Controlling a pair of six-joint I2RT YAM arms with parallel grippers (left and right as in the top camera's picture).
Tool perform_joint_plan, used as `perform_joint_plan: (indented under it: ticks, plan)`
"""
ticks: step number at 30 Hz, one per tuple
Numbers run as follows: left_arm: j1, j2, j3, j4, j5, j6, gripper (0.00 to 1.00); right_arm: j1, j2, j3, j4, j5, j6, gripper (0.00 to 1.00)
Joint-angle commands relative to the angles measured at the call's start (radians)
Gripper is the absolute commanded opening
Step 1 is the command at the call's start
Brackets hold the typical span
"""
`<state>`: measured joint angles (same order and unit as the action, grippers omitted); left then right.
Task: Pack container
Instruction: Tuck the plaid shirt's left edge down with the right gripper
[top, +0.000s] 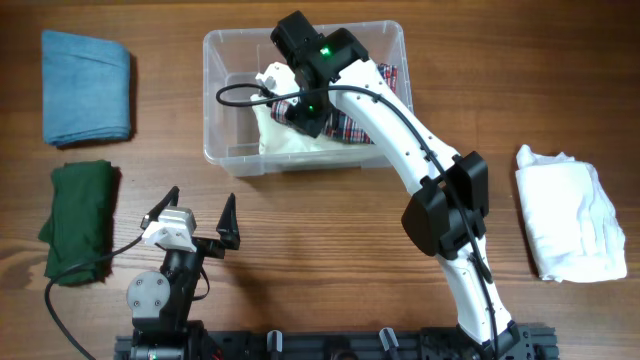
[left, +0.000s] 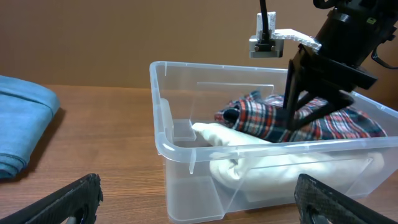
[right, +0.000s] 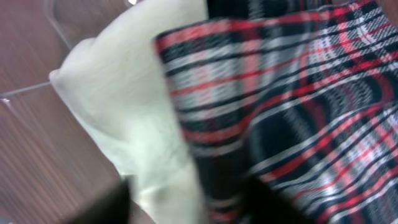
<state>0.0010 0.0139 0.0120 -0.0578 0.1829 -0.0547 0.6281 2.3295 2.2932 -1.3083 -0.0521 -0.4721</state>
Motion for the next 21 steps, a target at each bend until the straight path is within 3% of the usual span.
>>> perform_joint_plan:
  ticks: [1,8,12,17,21]
  plan:
    - [-0.006,-0.007,-0.006,-0.003,-0.009,-0.006,1.0,0.003,-0.048,0.011,-0.001,-0.027,-0.002,0.75]
    - [-0.006,-0.007,-0.006,-0.003,-0.009,-0.006,1.0,0.002,-0.063,0.011,0.134,-0.016,-0.001,0.69]
    - [-0.006,-0.007,-0.006,-0.003,-0.009,-0.006,1.0,-0.011,-0.059,0.008,0.264,-0.012,0.025,0.51]
    - [-0.006,-0.007,-0.006,-0.003,-0.009,-0.006,1.0,-0.022,-0.03,0.008,0.296,-0.018,0.055,0.15]
    - [-0.006,-0.007,-0.006,-0.003,-0.009,-0.006,1.0,-0.021,-0.012,0.005,0.231,-0.04,0.055,0.09]
